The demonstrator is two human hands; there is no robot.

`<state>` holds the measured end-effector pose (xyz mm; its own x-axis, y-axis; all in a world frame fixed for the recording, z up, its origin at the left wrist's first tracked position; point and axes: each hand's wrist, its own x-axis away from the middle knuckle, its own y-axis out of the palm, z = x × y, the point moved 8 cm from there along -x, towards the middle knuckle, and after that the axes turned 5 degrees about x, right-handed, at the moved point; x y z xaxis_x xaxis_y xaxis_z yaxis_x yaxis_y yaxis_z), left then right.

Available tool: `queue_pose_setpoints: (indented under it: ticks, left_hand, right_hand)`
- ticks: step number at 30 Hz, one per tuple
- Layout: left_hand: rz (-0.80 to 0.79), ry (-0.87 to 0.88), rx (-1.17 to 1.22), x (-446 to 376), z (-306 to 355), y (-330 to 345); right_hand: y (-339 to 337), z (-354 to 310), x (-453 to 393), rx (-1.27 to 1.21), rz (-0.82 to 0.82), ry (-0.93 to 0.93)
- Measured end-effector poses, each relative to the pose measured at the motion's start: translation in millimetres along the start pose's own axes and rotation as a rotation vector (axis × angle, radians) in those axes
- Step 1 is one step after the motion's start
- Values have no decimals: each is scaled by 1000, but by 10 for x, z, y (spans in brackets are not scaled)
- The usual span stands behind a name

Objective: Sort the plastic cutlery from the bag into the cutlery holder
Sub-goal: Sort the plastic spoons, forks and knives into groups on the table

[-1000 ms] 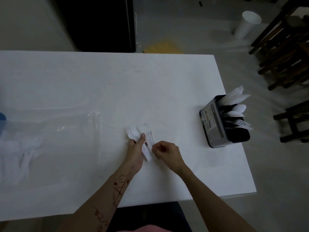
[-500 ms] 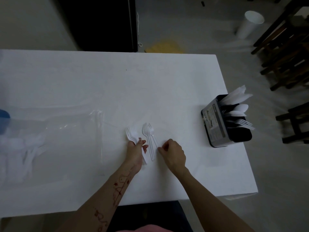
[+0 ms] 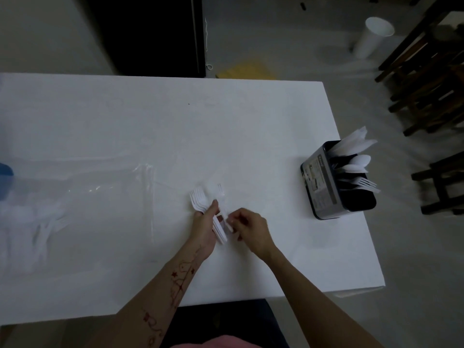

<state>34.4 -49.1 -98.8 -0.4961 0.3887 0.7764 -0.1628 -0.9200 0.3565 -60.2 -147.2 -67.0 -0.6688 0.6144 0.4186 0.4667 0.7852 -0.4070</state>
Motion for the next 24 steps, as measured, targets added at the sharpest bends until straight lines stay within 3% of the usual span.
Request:
queue_pose_setpoints:
  ticks: [2,4,7,9,12,17,20,24]
  left_hand:
    - [-5,1,7,11,1,2]
    - [46,49,-43,-7,33,-77]
    - [101,88,-127,-40,78,-192]
    - [97,83,-133,-36,90,-215]
    - [87,80,-129,-19,101,-226]
    - [67,61,-97,-42,65,-234]
    - [45,35,-64,-54,39,-210]
    - [8,-1,21,-29,36,-144]
  right_hand:
    - [105,-13,10,4,-93,-14]
    - [88,27,-15,46,-9,7]
    - [41,83,-71,327,139,53]
    - [94,80,-79,518,115,74]
    - [105,66,-93,589,103,71]
    - [-8,106,-82,500,131,79]
    - [-42,78,-35,293,166,16]
    - [158,-40,-22,0,-73,-21]
